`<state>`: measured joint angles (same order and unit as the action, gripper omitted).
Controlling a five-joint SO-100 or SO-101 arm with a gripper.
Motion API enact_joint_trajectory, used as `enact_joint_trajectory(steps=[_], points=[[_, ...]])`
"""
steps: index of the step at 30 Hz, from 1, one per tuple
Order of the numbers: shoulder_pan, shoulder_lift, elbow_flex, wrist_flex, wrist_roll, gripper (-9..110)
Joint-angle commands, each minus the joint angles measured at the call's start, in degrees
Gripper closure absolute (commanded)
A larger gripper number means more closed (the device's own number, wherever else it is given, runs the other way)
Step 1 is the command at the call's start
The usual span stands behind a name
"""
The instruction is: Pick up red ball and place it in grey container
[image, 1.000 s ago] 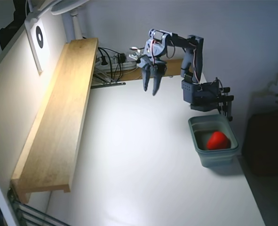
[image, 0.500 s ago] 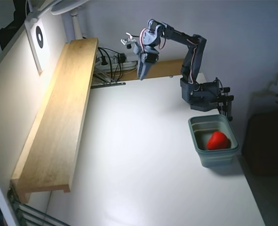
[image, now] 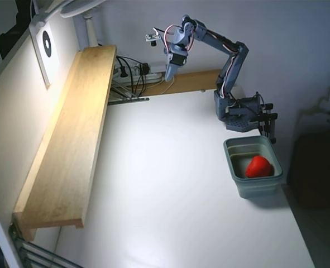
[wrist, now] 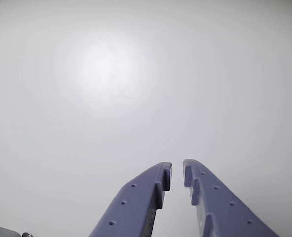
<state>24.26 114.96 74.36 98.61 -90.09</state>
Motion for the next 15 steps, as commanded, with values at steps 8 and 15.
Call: enact_joint_trajectory(steps=[8, 15], points=[[5.6, 4.2, 1.4, 1.4, 0.1, 104], [5.7, 4.3, 1.4, 1.4, 0.1, 104]])
